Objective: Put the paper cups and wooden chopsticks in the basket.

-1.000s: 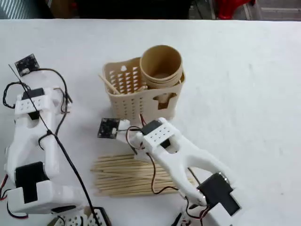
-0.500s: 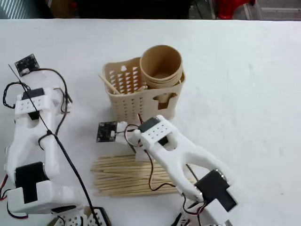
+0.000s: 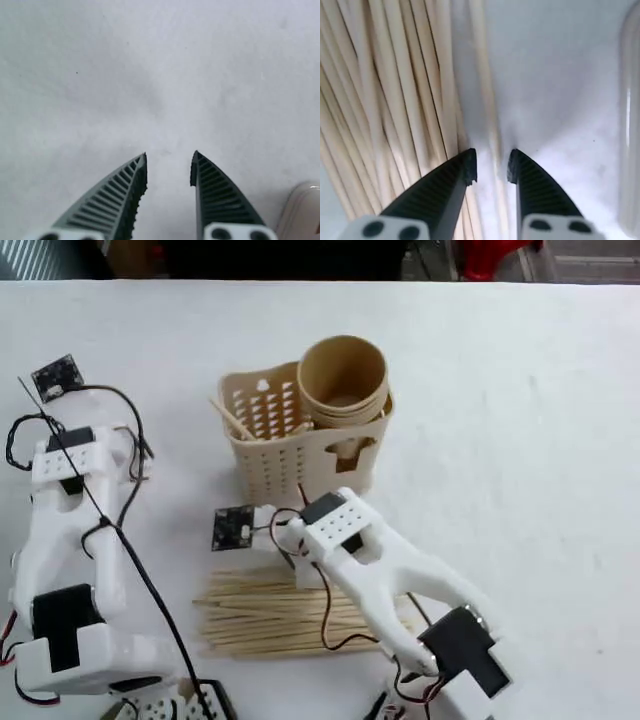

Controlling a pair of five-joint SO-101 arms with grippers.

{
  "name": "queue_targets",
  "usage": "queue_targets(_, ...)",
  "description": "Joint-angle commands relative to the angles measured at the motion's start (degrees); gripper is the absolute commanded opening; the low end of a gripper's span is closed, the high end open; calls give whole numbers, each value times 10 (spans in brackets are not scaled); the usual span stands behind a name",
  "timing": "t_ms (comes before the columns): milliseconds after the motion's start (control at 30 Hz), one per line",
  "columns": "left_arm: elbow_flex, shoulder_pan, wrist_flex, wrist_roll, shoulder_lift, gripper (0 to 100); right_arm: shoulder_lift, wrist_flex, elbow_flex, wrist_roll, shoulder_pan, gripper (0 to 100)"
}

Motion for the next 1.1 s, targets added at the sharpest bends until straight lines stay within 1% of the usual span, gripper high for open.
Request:
queue_targets(0, -5, -5, -11, 4, -28, 162, 7, -9, 12, -18, -19, 121)
queue_targets(67, -5, -6, -11, 4, -28, 162, 18, -7, -2, -36, -20, 150)
queue_targets(133, -5, -6, -11, 4, -28, 162, 22, -1, -7, -35, -14, 160)
queue_targets(200, -4, -6, -11, 4, -29, 162, 22, -1, -8, -36, -11, 117)
queue_targets(300, -4, -6, -11, 4, -29, 162, 17, -10, -6, -39, -10, 18)
queue_targets(467, -4, -6, -11, 4, -29, 162, 7, -14, -10, -62, 13, 16)
queue_targets(533, -4, -5, -11, 4, -29, 162, -22, -9, -5, -63, 16, 17)
queue_targets(667, -4, -3, -11, 4, -29, 162, -124, 9, 12, -103, 23, 17)
queue_targets(800, -4, -3, -11, 4, -29, 162, -235, 20, 50, -108, 23, 17)
queue_targets(967, -4, -4, -11, 4, -29, 162, -335, 26, 88, -109, 23, 17)
queue_targets(1067, -4, -4, -11, 4, -29, 162, -402, 43, 76, -143, 20, 17)
